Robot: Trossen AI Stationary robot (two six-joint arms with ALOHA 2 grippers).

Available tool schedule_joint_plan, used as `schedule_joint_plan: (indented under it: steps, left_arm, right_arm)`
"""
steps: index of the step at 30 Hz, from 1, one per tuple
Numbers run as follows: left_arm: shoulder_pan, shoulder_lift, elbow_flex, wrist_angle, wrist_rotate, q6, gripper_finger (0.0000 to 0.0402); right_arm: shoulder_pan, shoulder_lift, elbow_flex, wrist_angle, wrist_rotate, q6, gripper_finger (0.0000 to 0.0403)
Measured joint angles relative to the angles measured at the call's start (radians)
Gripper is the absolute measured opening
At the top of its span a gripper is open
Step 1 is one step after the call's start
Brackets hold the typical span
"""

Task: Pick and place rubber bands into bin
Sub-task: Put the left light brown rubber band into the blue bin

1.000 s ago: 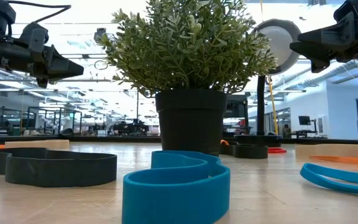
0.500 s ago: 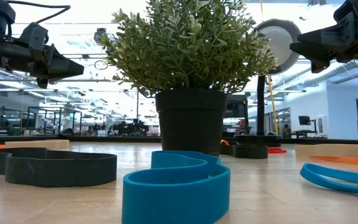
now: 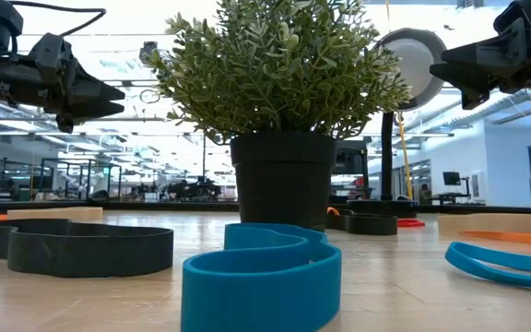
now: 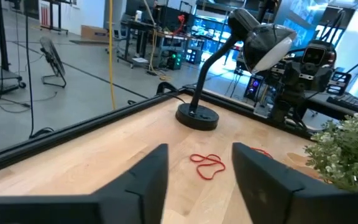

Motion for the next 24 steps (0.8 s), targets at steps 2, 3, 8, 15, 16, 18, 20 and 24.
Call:
schedule_joint_plan:
  steps: [2,3,8,15,16,18,20,24]
  left_arm:
    - [0.000,0.000,0.000,0.000,0.000,0.000,0.0216]
    - [0.000,0.000,0.000,0.000,0.001,0.000,0.0224]
    - [0.000,0.000,0.000,0.000,0.065,-0.029,0.0246]
    - [0.000,0.010,0.001,-0.003,0.119,-0.142,0.0248]
    - [0.000,0.016,0.001,0.004,0.138,-0.137,0.0248]
    - [0.000,0.036,0.002,0.012,0.151,-0.131,0.0248]
    - [0.000,0.062,0.002,0.018,0.141,-0.141,0.0248]
    - [0.000,0.136,0.002,0.097,0.157,-0.104,0.0248]
  right_arm:
    - [0.000,0.000,0.000,0.000,0.000,-0.003,0.0147]
    - [0.000,0.000,0.000,0.000,0.000,-0.003,0.0147]
    - [0.000,0.000,0.000,0.000,0.000,-0.002,0.0147]
    - [0.000,0.000,0.000,0.000,0.001,-0.037,0.0146]
    - [0.000,0.000,0.000,0.000,0.001,-0.053,0.0145]
    - [0.000,0.000,0.000,0.000,0.003,-0.084,0.0144]
    - [0.000,0.000,0.000,0.001,0.004,-0.115,0.0144]
    - [0.000,0.000,0.000,0.001,0.005,-0.175,0.0146]
